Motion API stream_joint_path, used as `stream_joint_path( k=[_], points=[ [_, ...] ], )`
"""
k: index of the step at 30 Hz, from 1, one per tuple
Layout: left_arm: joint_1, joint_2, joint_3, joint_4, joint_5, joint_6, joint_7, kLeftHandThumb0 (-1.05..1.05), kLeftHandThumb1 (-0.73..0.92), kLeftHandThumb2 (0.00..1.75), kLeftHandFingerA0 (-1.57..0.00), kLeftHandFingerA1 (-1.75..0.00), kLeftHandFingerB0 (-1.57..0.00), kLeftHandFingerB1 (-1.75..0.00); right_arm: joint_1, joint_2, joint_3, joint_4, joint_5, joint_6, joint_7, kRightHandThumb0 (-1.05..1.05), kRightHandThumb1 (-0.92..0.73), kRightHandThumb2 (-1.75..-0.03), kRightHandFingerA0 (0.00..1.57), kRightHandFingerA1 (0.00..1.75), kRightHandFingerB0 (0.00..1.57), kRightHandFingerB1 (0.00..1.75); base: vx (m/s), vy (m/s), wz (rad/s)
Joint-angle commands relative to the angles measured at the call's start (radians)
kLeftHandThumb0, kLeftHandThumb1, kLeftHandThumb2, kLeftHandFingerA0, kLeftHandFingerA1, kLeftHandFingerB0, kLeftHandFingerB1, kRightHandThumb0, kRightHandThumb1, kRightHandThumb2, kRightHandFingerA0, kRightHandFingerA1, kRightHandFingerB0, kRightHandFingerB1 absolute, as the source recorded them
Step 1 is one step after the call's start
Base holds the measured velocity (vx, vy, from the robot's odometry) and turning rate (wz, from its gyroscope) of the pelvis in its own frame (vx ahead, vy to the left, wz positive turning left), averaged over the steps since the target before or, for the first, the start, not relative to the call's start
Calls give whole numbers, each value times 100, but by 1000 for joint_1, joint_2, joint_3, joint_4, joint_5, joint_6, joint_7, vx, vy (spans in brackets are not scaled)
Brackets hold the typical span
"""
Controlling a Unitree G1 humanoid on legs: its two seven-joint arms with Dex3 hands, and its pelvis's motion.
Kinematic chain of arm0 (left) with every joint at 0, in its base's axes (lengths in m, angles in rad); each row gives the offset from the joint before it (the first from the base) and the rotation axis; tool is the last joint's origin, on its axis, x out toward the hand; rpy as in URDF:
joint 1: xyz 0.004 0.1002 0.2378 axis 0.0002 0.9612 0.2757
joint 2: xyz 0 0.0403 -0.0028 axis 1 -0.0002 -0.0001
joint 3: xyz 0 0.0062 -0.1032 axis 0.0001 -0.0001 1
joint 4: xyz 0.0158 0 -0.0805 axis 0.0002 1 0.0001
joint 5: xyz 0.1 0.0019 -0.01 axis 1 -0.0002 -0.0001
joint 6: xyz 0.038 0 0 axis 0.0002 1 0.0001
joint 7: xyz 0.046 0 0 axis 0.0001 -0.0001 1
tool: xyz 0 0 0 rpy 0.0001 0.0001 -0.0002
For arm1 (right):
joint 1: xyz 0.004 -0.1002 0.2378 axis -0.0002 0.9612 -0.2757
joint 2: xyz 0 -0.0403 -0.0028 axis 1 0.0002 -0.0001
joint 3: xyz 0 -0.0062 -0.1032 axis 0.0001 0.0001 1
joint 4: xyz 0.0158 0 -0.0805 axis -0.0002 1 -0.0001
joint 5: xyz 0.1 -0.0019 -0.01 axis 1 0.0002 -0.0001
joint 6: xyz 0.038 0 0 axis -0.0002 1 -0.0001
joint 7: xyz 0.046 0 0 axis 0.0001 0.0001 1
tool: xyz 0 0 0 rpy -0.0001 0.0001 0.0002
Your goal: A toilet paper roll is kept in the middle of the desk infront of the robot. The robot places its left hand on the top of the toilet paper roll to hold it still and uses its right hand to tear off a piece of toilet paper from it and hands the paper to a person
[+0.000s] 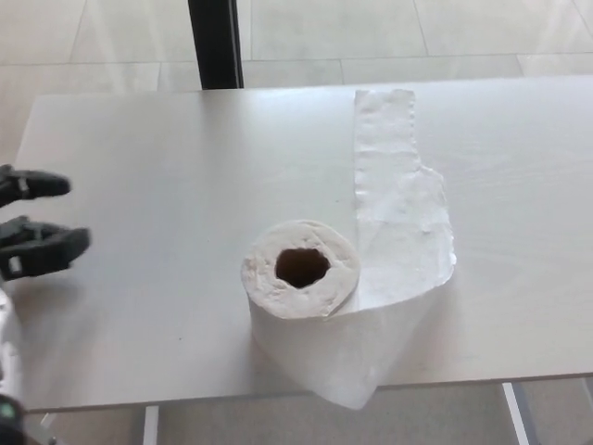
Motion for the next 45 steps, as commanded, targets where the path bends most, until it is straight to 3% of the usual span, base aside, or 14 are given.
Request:
stream_joint_path(
  k=[1, 4, 5, 7, 8, 11, 14, 29, 32, 33, 36, 38, 39, 45],
  points=[
    [95, 367, 62, -944, 57, 159, -236, -71, 80, 64, -35, -64, -27, -46, -490, 2, -41, -1304, 319, 196, 20, -67, -63, -59, 0, 45, 12, 32, 0, 0, -10],
    [103, 331, -35, -1057, 124, 254, -261, -66, 75, 63, -44, -63, -27, -48, -492, 56, 22, -1280, 212, 151, 71, -72, -49, -85, 3, 41, 9, 38, 0, 0, 2],
    [108, 320, -70, -1073, 142, 268, -267, -71, 76, 63, -39, -60, -26, -47, -493, 69, 42, -1286, 151, 129, 79, -36, -39, -97, 5, 54, 0, 48, 0, 0, 10],
    [122, 319, -102, -1115, 154, 302, -281, -68, 58, 104, -32, -64, -16, -52, -480, 75, 60, -1326, 119, 161, 101, -36, -39, -97, 5, 55, 0, 48, 0, 0, 5],
    [139, 316, -132, -1124, 174, 292, -291, -68, 78, 62, -36, -58, -29, -46, -473, 78, 82, -1351, 93, 187, 124, -72, -48, -83, 4, 42, 13, 42, 0, 0, 10],
    [161, 323, -166, -1103, 181, 233, -305, -66, 79, 63, -39, -59, -31, -49, -470, 95, 107, -1365, 23, 193, 144, -36, -38, -96, 4, 54, 0, 48, 0, 0, -2],
    [189, 319, -195, -1104, 185, 224, -307, -66, 77, 62, -35, -57, -30, -49, -454, 107, 145, -1367, -27, 217, 183, -67, -63, -59, 6, 44, 16, 31, 0, 0, -7],
    [280, 427, -208, -1147, 176, 220, -370, -63, 74, 62, -35, -58, -32, -49, -432, 101, 190, -1356, -173, 246, 246, -74, -49, -87, 3, 46, 11, 46, 0, 0, 0],
    [305, 443, -205, -1168, 162, 231, -370, -60, 53, 96, -38, -65, -25, -56, -424, 89, 191, -1350, -173, 237, 261, -69, -66, -60, 11, 51, 17, 32, 0, 0, 0],
    [312, 446, -200, -1169, 155, 226, -369, -60, 53, 96, -40, -66, -25, -56, -418, 84, 190, -1359, -174, 237, 265, -70, -51, -87, 17, 60, 13, 47, 0, 0, 0],
    [331, 464, -198, -1188, 144, 248, -365, -58, 73, 61, -37, -58, -33, -49, -393, 76, 201, -1392, -170, 276, 305, -66, -64, -59, 40, 64, 34, 39, 0, 0, 0],
    [334, 468, -200, -1187, 136, 248, -360, -57, 72, 61, -37, -58, -32, -49, -375, 70, 205, -1396, -184, 256, 308, -66, -51, -91, 51, 71, 29, 51, 0, 0, 0],
    [341, 472, -203, -1189, 138, 251, -359, -58, 72, 61, -37, -59, -32, -49, -352, 60, 205, -1411, -182, 252, 321, -64, -64, -59, 58, 66, 40, 39, 0, 0, 0],
    [372, 497, -217, -1196, 141, 243, -346, -61, 73, 62, -47, -65, -34, -50, -287, 20, 215, -1447, -150, 242, 379, -59, -62, -59, 72, 65, 60, 41, 0, 0, 8]
  ],
)
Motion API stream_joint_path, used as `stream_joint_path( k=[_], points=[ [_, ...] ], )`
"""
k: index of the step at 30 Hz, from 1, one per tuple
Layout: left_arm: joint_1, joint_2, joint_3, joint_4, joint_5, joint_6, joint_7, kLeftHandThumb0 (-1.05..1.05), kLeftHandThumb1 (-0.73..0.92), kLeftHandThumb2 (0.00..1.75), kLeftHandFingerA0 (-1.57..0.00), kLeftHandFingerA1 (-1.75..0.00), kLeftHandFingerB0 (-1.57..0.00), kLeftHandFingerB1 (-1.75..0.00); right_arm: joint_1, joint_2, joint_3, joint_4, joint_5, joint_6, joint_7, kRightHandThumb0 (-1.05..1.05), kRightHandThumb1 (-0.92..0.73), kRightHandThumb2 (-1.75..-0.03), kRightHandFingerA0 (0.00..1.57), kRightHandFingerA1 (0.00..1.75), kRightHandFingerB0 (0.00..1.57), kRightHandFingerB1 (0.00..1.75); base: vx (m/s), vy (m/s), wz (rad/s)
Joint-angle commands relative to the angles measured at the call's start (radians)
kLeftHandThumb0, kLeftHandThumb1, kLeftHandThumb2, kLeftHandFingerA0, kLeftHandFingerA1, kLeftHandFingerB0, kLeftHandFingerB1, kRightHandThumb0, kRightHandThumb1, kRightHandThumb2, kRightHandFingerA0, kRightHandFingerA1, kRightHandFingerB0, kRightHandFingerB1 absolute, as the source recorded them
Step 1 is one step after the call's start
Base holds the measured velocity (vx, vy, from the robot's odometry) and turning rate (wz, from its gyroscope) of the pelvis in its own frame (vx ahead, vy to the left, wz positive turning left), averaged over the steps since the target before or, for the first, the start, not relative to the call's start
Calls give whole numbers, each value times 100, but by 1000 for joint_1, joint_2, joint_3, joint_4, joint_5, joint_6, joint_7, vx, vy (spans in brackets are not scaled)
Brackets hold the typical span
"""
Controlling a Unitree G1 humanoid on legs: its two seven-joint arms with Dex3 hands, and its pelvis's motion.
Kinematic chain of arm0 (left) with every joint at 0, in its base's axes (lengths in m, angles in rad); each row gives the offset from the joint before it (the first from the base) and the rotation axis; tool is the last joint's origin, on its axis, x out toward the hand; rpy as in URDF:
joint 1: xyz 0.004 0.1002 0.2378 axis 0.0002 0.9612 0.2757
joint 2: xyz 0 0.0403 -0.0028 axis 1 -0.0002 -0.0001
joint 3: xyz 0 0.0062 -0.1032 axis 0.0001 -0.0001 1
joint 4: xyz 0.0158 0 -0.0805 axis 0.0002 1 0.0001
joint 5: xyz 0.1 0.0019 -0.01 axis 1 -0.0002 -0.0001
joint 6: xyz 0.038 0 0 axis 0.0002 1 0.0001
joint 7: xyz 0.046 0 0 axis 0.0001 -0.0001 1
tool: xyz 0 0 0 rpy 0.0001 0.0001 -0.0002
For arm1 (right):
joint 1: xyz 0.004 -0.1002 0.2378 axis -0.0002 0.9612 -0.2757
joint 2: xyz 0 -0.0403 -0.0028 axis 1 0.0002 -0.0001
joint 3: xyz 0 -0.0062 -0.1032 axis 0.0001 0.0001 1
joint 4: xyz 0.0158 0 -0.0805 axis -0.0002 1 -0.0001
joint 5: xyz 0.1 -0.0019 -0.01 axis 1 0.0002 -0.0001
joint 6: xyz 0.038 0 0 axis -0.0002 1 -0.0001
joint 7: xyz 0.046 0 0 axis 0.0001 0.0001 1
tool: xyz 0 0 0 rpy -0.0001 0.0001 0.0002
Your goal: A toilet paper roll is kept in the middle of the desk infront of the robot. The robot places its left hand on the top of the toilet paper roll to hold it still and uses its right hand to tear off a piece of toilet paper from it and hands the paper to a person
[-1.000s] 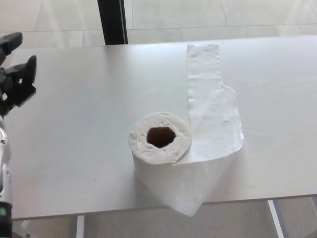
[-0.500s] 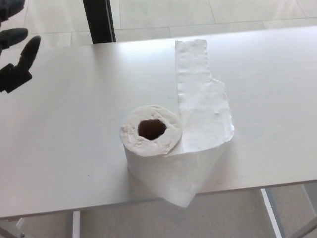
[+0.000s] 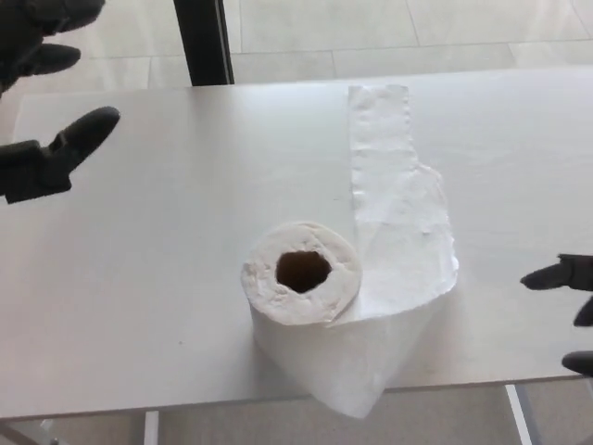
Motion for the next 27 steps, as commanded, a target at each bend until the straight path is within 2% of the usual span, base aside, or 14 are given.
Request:
stream_joint_path(
  k=[1, 2, 7, 12, 13, 15, 16, 18, 21, 22, 23, 24, 25, 27],
  points=[
    [84, 124, -49, -114, 61, 125, -148, -60, 73, 61, -54, -69, -35, -50, 3, -102, 35, -203, -2, 26, 193, -60, -63, -60, 80, 74, 63, 42, 0, 0, 13],
    [99, 134, -51, -121, 67, 136, -148, -58, 52, 96, -44, -69, -26, -56, 41, -130, 40, -243, 22, 66, 240, -62, -63, -59, 85, 71, 65, 44, 0, 0, 10],
    [123, 155, -54, -132, 79, 142, -143, -59, 74, 62, -36, -61, -33, -49, 124, -206, 45, -340, 98, 111, 340, -60, -61, -59, 83, 79, 63, 46, 0, 0, 1],
    [114, 166, -56, -129, 79, 158, -152, -58, 73, 62, -37, -60, -33, -48, 87, -248, 10, -413, 154, 190, 395, -58, -63, -59, 78, 75, 57, 45, 0, 0, 0],
    [104, 174, -62, -133, 83, 172, -162, -59, 54, 96, -39, -66, -26, -55, 51, -246, -18, -407, 172, 206, 388, -61, -64, -59, 64, 73, 53, 44, 0, 0, 0],
    [96, 177, -71, -130, 82, 172, -167, -61, 74, 61, -79, -92, -35, -50, 3, -245, -48, -384, 178, 213, 377, -59, -65, -60, 51, 62, 49, 42, 0, 0, 0],
    [79, 180, -77, -126, 71, 176, -178, -53, 53, 101, -61, -78, -21, -54, -53, -244, -81, -361, 180, 223, 364, -63, -67, -61, 43, 58, 44, 41, 0, 0, 0],
    [70, 186, -81, -123, 65, 176, -187, -54, 54, 101, -60, -76, -21, -54, -85, -248, -97, -356, 182, 255, 373, -63, -67, -61, 41, 59, 43, 38, 0, 0, 0],
    [56, 209, -87, -109, 36, 163, -230, -57, 53, 100, -62, -75, -25, -55, -140, -248, -133, -320, 188, 243, 375, -62, -67, -61, 42, 62, 45, 39, 0, 0, 0],
    [45, 245, -86, -90, -10, 133, -296, -63, 74, 61, -50, -60, -37, -49, -169, -243, -150, -297, 203, 252, 375, -61, -67, -61, 40, 65, 43, 38, 0, 0, 0],
    [47, 260, -85, -83, -16, 112, -314, -63, 74, 61, -50, -60, -37, -49, -178, -240, -155, -290, 209, 258, 377, -61, -67, -61, 40, 65, 43, 38, 0, 0, 0],
    [63, 260, -70, -92, -43, 123, -325, -58, 52, 99, -64, -77, -27, -55, -189, -223, -192, -244, 220, 218, 351, -60, -65, -61, 40, 63, 42, 35, 0, 0, 0],
    [81, 261, -46, -85, -68, 105, -334, -66, 73, 61, -48, -63, -39, -50, -183, -220, -226, -232, 220, 200, 338, -63, -59, -65, 37, 57, 40, 37, 0, 0, 0],
    [97, 269, -11, -86, -105, 128, -359, -62, 73, 62, -47, -61, -36, -49, -171, -194, -275, -226, 250, 228, 327, -59, -49, -90, 39, 64, 32, 49, 0, 0, 0]
  ],
)
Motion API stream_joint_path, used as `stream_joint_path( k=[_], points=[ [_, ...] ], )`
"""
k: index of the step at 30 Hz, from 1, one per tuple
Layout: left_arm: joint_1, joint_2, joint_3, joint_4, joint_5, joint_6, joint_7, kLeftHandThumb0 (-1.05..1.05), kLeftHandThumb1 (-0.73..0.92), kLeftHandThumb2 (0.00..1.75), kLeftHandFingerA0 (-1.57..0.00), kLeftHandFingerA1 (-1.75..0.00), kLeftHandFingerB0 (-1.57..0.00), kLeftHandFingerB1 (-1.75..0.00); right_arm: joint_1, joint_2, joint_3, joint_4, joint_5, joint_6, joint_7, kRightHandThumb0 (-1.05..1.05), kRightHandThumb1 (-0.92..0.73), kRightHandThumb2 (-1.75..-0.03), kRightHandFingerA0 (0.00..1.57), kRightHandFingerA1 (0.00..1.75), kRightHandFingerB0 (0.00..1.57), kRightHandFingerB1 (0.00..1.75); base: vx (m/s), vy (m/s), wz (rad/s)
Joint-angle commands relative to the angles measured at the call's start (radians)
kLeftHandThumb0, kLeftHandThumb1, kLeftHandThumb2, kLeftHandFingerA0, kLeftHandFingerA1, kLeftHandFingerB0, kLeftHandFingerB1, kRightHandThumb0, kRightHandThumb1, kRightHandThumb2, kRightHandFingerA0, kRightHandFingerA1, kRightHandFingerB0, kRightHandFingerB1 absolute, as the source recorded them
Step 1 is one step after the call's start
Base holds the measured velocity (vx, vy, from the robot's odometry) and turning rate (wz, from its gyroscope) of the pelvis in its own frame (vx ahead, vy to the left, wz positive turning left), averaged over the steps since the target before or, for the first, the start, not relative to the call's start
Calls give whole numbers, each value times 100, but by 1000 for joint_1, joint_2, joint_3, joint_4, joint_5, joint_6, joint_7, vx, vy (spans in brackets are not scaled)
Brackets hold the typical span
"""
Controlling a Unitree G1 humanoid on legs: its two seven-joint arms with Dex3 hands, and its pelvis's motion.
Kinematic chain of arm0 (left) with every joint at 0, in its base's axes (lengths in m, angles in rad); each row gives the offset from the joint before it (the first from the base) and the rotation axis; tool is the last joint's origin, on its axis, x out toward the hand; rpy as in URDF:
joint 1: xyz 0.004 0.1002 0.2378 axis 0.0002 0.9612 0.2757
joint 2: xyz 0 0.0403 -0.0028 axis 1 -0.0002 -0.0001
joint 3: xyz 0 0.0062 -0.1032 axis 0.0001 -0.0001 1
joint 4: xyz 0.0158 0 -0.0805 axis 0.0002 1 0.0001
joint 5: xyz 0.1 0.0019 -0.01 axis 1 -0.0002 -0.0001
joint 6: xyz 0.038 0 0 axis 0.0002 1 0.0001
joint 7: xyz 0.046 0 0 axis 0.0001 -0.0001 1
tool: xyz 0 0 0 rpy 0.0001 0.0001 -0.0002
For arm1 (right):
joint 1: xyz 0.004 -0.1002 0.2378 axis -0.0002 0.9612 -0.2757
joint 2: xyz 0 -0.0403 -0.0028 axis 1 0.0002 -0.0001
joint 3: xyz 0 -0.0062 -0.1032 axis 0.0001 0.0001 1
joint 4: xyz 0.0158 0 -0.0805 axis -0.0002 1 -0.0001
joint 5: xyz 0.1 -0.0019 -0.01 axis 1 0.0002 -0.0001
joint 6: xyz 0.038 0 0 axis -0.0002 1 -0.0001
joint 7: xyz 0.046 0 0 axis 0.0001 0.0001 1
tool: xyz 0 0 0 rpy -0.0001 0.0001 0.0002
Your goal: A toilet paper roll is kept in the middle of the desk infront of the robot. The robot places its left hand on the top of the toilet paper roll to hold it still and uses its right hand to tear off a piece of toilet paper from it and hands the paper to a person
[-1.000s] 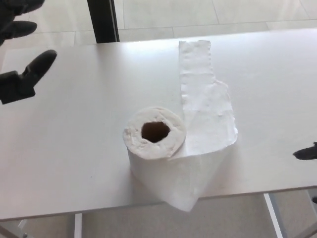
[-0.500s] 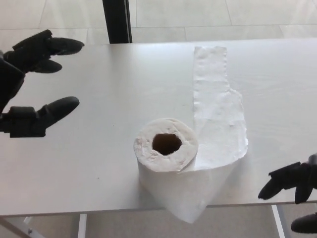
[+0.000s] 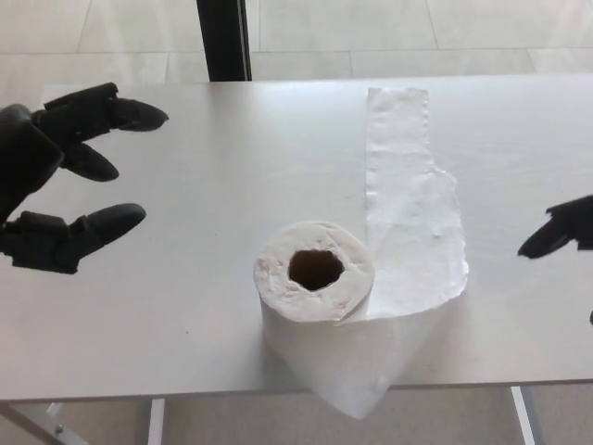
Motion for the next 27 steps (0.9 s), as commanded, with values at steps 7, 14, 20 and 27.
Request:
stream_joint_path(
  k=[7, 14, 20, 27],
  points=[
    [252, 42, 468, 109, -245, 4, -233, -60, 75, 62, -41, -54, -32, -45, 144, 84, -480, 235, 123, -16, -20, -43, -59, -57, 31, 46, 36, 38, 0, 0, 0],
    [446, 76, 820, 429, -192, -213, -252, -65, 56, 94, -54, -61, -35, -51, 342, 74, -787, 499, 85, -115, -17, -57, -49, -82, 33, 59, 30, 46, 0, 0, 0],
    [564, 104, 988, 618, -201, -267, -264, -76, 55, 97, -60, -69, -41, -56, 437, 80, -907, 660, 107, -221, -34, -62, -62, -59, 35, 64, 35, 37, 0, 0, 0],
    [557, 122, 952, 816, -221, -368, -248, -90, 51, 96, -68, -71, -51, -64, 460, 101, -921, 657, 147, -242, -23, -65, -60, -58, 37, 60, 36, 37, 0, 0, 0]
  ],
)
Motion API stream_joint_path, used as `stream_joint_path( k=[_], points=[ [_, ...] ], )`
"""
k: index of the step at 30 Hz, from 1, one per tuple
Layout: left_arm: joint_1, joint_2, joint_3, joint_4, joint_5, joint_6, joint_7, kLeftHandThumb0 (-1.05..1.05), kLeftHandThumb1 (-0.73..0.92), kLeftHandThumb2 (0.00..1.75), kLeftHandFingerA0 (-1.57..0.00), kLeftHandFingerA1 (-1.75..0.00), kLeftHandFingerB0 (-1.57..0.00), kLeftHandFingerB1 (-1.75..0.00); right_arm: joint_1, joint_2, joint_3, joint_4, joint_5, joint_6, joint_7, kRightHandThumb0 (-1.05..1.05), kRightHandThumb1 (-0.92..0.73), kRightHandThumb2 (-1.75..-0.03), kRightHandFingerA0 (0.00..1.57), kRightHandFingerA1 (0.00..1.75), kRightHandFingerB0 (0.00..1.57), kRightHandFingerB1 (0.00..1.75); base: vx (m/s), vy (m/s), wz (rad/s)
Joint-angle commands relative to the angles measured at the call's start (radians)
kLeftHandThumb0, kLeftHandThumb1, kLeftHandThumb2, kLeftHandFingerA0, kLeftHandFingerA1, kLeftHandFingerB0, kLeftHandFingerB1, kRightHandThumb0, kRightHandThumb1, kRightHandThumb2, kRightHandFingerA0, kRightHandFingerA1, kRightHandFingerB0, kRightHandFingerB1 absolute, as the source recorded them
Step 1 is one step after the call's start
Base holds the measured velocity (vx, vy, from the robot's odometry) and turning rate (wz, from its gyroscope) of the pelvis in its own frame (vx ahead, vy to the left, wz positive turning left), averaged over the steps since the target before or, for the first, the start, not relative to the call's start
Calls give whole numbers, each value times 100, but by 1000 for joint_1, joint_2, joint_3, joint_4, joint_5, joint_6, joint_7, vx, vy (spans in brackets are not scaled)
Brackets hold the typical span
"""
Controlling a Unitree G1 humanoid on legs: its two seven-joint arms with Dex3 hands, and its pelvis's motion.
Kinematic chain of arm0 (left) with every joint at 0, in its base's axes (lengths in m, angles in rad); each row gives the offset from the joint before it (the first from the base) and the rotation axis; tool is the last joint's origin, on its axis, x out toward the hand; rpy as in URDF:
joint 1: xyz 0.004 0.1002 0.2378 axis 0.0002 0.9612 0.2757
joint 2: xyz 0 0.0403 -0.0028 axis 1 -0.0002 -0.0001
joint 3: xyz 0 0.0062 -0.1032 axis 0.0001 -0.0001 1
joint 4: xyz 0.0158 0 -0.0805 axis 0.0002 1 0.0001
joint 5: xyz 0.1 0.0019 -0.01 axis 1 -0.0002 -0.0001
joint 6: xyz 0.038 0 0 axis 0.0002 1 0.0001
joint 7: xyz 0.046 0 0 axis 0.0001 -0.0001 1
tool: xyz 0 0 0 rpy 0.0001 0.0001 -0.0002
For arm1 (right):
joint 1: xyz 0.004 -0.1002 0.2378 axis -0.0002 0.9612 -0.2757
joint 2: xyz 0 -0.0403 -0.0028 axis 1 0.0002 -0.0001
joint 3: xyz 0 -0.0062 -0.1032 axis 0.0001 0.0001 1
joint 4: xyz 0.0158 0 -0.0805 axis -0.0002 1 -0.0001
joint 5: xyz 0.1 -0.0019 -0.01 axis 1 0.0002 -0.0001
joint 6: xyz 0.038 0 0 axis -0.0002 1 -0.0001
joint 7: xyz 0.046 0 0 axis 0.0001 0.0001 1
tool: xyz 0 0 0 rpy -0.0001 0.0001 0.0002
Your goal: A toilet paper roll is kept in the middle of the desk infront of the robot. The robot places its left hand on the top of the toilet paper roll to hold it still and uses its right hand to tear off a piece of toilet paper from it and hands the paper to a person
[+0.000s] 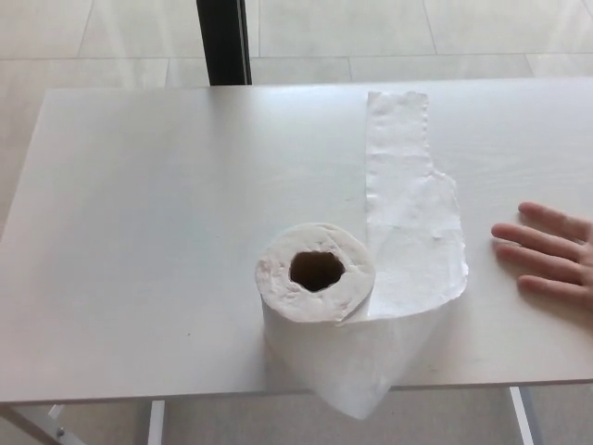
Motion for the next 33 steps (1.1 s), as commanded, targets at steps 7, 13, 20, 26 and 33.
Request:
stream_joint_path(
  k=[7, 13, 20, 26, 33],
  points=[
    [53, 60, 108, 262, -60, -304, -85, -96, 56, 78, -60, -68, -50, -60, 28, 71, -78, -26, 90, -59, -18, -63, -48, -83, 33, 58, 30, 46, 0, 0, 0],
    [-120, 66, -48, 150, -68, -287, -46, -91, 55, 99, -67, -71, -47, -57, -136, 96, 104, -107, 122, 10, -54, -52, -59, -57, 35, 44, 33, 33, 0, 0, 0],
    [-398, -2, -338, -209, -73, -59, 36, -59, 51, 94, -44, -63, -24, -53, -364, 210, 409, -261, 21, 81, -140, -60, -45, -81, 31, 60, 26, 47, 0, 0, 0],
    [-482, -61, -505, -399, -51, 47, 43, -60, 72, 61, -42, -58, -30, -47, -405, 274, 541, -346, -29, 147, -154, -61, -59, -57, 31, 46, 30, 30, 0, 0, 0],
    [-577, -314, -957, -537, 262, 72, 131, -62, 51, 98, -48, -71, -29, -59, -302, 367, 823, -471, -188, 116, -129, -61, -60, -58, 20, 53, 32, 34, 0, 0, 0]
  ],
)
